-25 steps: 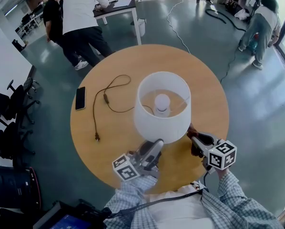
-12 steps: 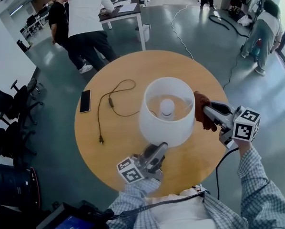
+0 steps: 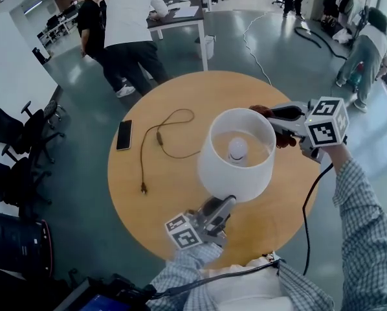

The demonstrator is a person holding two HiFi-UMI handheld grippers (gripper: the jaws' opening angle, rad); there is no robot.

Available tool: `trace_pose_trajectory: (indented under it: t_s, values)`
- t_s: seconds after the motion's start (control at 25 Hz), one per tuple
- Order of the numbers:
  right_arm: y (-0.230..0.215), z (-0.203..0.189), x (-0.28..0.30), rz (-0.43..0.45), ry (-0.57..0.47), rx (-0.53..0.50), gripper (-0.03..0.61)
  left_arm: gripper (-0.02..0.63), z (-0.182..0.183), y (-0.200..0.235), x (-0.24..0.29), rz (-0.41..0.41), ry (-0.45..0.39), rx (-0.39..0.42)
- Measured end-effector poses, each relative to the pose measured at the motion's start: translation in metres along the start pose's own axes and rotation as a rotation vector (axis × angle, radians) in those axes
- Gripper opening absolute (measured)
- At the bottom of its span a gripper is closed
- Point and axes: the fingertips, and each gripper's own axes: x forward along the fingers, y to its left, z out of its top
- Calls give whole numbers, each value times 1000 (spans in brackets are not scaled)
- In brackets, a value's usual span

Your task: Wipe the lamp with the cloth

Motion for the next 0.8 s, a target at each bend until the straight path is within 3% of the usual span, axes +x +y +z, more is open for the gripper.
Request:
trace_pose_trajectory:
  t_s: [0.4, 0.8]
  values:
    - [7, 37, 57, 200, 295, -237, 77, 137, -2, 0, 1, 6, -7, 7]
    - [57, 67, 113, 397, 550, -583, 77, 138, -1, 4, 4, 16, -10, 12]
